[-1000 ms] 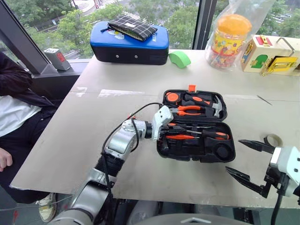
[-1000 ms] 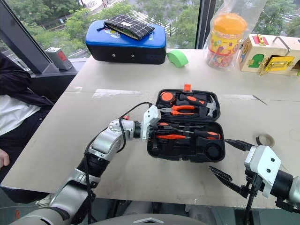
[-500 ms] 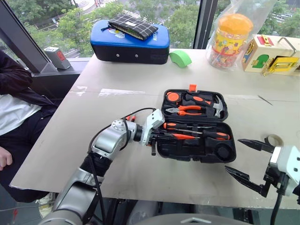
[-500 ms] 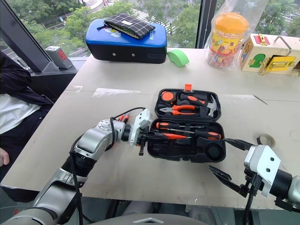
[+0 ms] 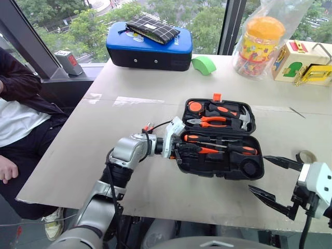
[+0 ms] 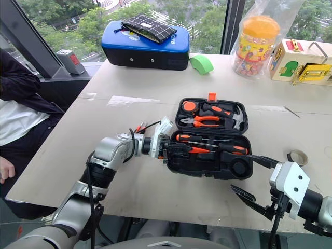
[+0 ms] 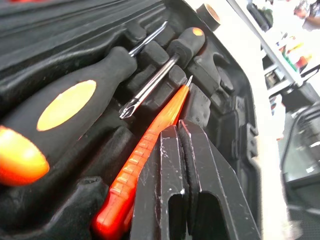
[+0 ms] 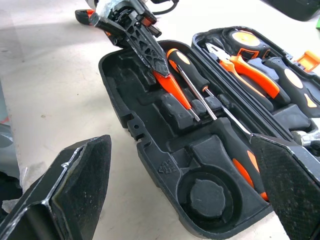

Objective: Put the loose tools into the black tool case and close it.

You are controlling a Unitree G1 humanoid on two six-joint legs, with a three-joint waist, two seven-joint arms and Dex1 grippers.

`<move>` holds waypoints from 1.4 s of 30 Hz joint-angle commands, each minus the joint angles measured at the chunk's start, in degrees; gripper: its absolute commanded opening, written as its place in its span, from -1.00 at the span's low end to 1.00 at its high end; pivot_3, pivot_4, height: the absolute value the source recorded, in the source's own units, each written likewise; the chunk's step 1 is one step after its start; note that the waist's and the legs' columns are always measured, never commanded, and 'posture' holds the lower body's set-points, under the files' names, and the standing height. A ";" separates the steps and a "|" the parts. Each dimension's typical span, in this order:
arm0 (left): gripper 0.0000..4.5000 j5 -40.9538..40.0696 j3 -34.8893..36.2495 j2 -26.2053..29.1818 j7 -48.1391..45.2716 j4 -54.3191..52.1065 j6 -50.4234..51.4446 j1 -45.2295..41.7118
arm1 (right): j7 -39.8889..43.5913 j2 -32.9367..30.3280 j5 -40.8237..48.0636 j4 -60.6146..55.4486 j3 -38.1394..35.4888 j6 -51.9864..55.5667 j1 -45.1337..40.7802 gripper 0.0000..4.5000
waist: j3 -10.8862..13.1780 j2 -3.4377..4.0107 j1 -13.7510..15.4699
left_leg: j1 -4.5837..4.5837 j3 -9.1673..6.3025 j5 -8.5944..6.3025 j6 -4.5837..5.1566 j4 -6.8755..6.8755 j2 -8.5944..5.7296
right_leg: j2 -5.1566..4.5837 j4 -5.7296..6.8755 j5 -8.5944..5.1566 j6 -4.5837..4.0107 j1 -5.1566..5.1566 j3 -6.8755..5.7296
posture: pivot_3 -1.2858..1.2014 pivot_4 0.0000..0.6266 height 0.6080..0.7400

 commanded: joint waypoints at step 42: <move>-1.00 -10.83 6.79 13.09 -2.26 -26.31 -10.33 14.62 | -6.77 -8.17 -19.18 18.12 25.25 3.82 -28.03 -0.99 | 0.39 -0.10 -1.54 | -0.04 0.02 0.04 -0.09 -0.25 0.07 | -0.02 -0.19 -0.01 -0.05 -0.10 0.02 | 0.03 -0.52 1.00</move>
